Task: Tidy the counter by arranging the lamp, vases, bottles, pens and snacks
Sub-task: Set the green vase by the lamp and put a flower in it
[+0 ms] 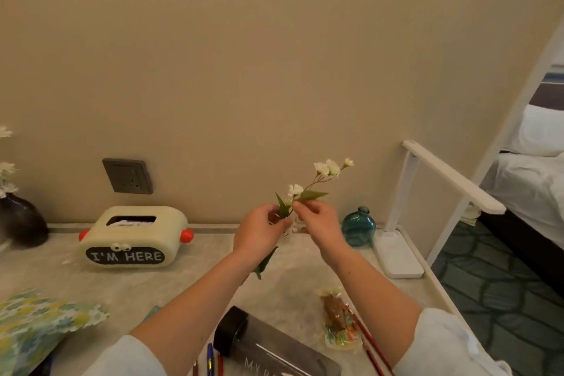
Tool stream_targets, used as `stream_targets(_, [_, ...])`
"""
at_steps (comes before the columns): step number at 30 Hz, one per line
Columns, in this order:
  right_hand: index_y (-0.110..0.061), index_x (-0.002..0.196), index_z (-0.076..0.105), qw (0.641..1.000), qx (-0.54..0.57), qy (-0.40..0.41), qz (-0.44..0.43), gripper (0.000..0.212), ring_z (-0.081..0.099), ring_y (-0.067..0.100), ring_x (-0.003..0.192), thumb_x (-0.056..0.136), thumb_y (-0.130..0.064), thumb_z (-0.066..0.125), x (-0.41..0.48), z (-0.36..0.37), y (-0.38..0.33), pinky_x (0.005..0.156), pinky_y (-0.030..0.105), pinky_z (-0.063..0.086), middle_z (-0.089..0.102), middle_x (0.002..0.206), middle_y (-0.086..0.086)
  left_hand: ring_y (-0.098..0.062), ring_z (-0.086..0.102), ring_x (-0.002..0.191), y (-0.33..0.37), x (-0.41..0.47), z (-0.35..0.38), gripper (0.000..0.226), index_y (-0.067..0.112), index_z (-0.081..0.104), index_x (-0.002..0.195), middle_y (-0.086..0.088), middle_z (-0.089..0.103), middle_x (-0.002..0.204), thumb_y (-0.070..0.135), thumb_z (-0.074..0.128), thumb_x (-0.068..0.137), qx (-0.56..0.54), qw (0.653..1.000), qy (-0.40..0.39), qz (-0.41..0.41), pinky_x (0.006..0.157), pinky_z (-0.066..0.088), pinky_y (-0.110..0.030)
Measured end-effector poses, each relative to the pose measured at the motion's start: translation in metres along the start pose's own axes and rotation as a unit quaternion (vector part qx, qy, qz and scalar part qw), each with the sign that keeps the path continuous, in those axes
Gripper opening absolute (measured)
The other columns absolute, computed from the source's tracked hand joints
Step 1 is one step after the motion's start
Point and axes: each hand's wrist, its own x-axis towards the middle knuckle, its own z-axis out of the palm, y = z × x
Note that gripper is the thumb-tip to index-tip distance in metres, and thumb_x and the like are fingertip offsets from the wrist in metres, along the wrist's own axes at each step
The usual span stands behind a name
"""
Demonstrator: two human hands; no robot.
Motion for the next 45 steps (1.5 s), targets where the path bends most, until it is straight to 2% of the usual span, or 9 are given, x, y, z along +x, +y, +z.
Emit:
stream_targets(5, [-0.018, 0.105, 0.070, 0.998, -0.019, 0.020, -0.060, 0.016, 0.061, 0.006, 0.092, 0.091, -0.024, 0.063, 0.019, -0.022, -0.043, 0.081, 0.022, 0.046, 0.068, 0.094, -0.010, -0.006, 0.068, 0.078, 0.040, 0.016, -0.005, 0.007, 0.035, 0.069, 0.092, 0.012, 0.072, 0.080, 0.036, 0.068, 0.085, -0.083, 0.996, -0.004, 0.038, 0.080, 0.057, -0.038])
stream_targets(10, [-0.017, 0.107, 0.072, 0.993, -0.068, 0.037, -0.091, 0.021, 0.063, 0.012, 0.097, 0.089, -0.026, 0.066, 0.038, -0.053, -0.074, 0.088, 0.030, 0.050, 0.071, 0.101, -0.004, -0.005, 0.070, 0.074, 0.078, 0.036, -0.002, 0.008, 0.034, 0.068, 0.089, 0.011, 0.073, 0.079, 0.027, 0.069, 0.085, -0.125, 0.990, -0.022, 0.067, 0.078, 0.059, -0.037])
stream_targets(18, [-0.016, 0.109, 0.072, 0.980, -0.125, 0.077, -0.136, 0.022, 0.062, 0.011, 0.092, 0.091, -0.025, 0.063, 0.063, -0.101, -0.104, 0.080, 0.024, 0.045, 0.068, 0.100, -0.005, -0.008, 0.071, 0.074, 0.127, 0.072, 0.031, 0.010, 0.031, 0.067, 0.086, 0.007, 0.073, 0.080, 0.021, 0.070, 0.085, -0.170, 0.980, -0.032, 0.100, 0.075, 0.060, -0.039])
stream_targets(21, [-0.014, 0.108, 0.072, 0.976, -0.126, 0.102, -0.143, 0.022, 0.061, 0.007, 0.085, 0.091, -0.023, 0.062, 0.075, -0.110, -0.104, 0.070, 0.017, 0.043, 0.070, 0.102, -0.002, -0.010, 0.072, 0.075, 0.136, 0.086, 0.048, 0.013, 0.031, 0.067, 0.084, 0.005, 0.073, 0.081, 0.019, 0.070, 0.084, -0.194, 0.975, -0.031, 0.100, 0.076, 0.060, -0.041])
stream_targets(24, [-0.016, 0.107, 0.073, 0.972, -0.137, 0.124, -0.144, 0.020, 0.057, -0.003, 0.076, 0.093, -0.023, 0.060, 0.088, -0.120, -0.099, 0.061, 0.012, 0.039, 0.067, 0.094, -0.007, -0.010, 0.072, 0.075, 0.141, 0.100, 0.066, 0.008, 0.026, 0.069, 0.089, 0.004, 0.074, 0.083, 0.019, 0.069, 0.086, -0.221, 0.970, -0.037, 0.092, 0.075, 0.061, -0.038])
stream_targets(27, [-0.018, 0.103, 0.074, 0.966, -0.141, 0.148, -0.155, 0.019, 0.059, -0.002, 0.077, 0.093, -0.024, 0.059, 0.097, -0.126, -0.095, 0.064, 0.015, 0.043, 0.067, 0.089, -0.010, -0.012, 0.072, 0.076, 0.146, 0.108, 0.077, 0.008, 0.019, 0.071, 0.094, 0.002, 0.074, 0.084, 0.017, 0.068, 0.086, -0.245, 0.965, -0.042, 0.087, 0.073, 0.061, -0.035])
stream_targets(33, [-0.022, 0.103, 0.073, 0.960, -0.156, 0.184, -0.143, 0.019, 0.065, 0.011, 0.087, 0.093, -0.026, 0.058, 0.114, -0.133, -0.078, 0.079, 0.031, 0.054, 0.068, 0.092, -0.010, -0.015, 0.072, 0.077, 0.148, 0.122, 0.097, 0.009, 0.024, 0.069, 0.087, -0.001, 0.075, 0.084, 0.016, 0.068, 0.085, -0.257, 0.960, -0.065, 0.085, 0.074, 0.061, -0.037])
stream_targets(43, [-0.018, 0.103, 0.073, 0.967, -0.138, 0.177, -0.117, 0.018, 0.064, 0.010, 0.088, 0.093, -0.023, 0.059, 0.122, -0.134, -0.042, 0.075, 0.022, 0.050, 0.069, 0.092, -0.006, -0.016, 0.072, 0.077, 0.123, 0.128, 0.117, 0.018, 0.031, 0.066, 0.081, 0.000, 0.074, 0.082, 0.014, 0.069, 0.084, -0.229, 0.965, -0.096, 0.079, 0.070, 0.060, -0.034])
stream_targets(45, [-0.018, 0.103, 0.072, 0.970, -0.138, 0.167, -0.113, 0.017, 0.063, 0.008, 0.085, 0.094, -0.022, 0.059, 0.122, -0.134, -0.033, 0.071, 0.017, 0.047, 0.067, 0.089, -0.008, -0.018, 0.072, 0.079, 0.117, 0.128, 0.120, 0.017, 0.030, 0.067, 0.083, -0.001, 0.074, 0.083, 0.013, 0.069, 0.085, -0.224, 0.966, -0.108, 0.072, 0.069, 0.060, -0.033])
